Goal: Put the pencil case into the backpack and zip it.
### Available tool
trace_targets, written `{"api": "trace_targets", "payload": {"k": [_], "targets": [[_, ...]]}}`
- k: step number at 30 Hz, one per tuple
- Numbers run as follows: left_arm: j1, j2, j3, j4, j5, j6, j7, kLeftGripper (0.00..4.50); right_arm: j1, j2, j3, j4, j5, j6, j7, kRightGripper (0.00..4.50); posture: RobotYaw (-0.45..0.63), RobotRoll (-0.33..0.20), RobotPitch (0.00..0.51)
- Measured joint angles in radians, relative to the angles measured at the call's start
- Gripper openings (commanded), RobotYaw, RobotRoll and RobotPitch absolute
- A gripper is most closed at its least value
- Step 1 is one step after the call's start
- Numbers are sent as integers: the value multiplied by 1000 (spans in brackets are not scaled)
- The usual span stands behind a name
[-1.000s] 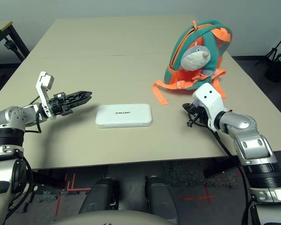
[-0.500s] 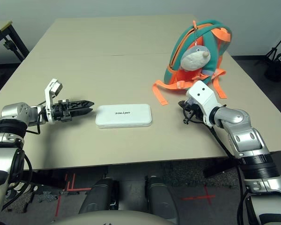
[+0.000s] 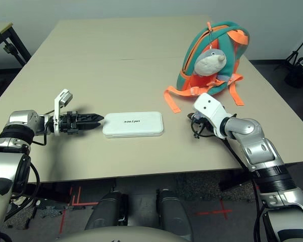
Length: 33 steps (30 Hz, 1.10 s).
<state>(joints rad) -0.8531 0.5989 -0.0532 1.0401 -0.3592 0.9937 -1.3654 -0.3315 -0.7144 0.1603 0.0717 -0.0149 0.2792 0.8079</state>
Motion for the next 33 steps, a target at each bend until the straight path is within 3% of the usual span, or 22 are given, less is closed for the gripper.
{"api": "trace_targets", "payload": {"k": [10,33], "targets": [[-1,-7,26,19,13,-8,2,4500,-67,64,110,46,-87,-38,18,12,68,0,69],[-1,-8,36,20,33,-7,1,4500,-161,196,186,118,-164,-78,62,12,67,0,77]]}}
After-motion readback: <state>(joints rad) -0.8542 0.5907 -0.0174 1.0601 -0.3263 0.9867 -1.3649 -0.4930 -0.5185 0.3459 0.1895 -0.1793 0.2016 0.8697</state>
